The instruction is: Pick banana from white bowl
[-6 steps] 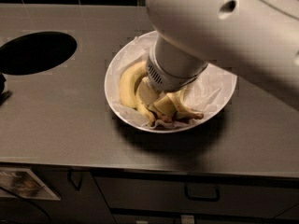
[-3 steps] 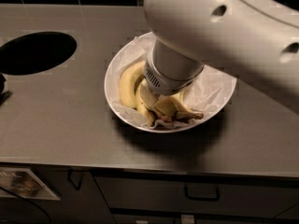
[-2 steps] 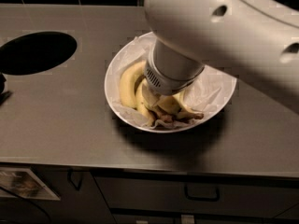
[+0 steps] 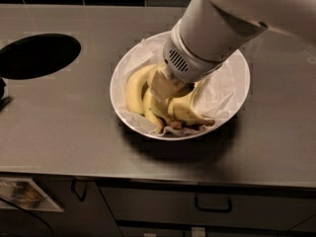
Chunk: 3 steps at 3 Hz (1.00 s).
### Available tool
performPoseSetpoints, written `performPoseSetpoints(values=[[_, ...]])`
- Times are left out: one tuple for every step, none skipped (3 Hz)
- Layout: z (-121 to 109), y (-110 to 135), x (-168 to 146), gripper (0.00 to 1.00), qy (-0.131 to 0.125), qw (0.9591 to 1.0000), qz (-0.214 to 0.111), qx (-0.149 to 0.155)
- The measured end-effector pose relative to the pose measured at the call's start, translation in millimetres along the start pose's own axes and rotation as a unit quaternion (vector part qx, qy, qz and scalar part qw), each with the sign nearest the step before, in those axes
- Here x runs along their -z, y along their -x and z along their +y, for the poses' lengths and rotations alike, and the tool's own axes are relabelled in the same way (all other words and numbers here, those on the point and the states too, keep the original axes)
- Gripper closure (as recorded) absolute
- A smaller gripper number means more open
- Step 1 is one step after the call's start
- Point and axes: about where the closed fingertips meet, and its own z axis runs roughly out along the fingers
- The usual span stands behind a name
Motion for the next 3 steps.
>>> performPoseSetpoints(values=[[-2.9,7.1,25.1,1.0,0.034,0.998,-0.032,0.043],[3.2,11.4,31.9,1.0,0.034,0.9953,-0.041,0.08],[3.1,11.3,32.3,1.0,0.034,0.9953,-0.041,0.081]])
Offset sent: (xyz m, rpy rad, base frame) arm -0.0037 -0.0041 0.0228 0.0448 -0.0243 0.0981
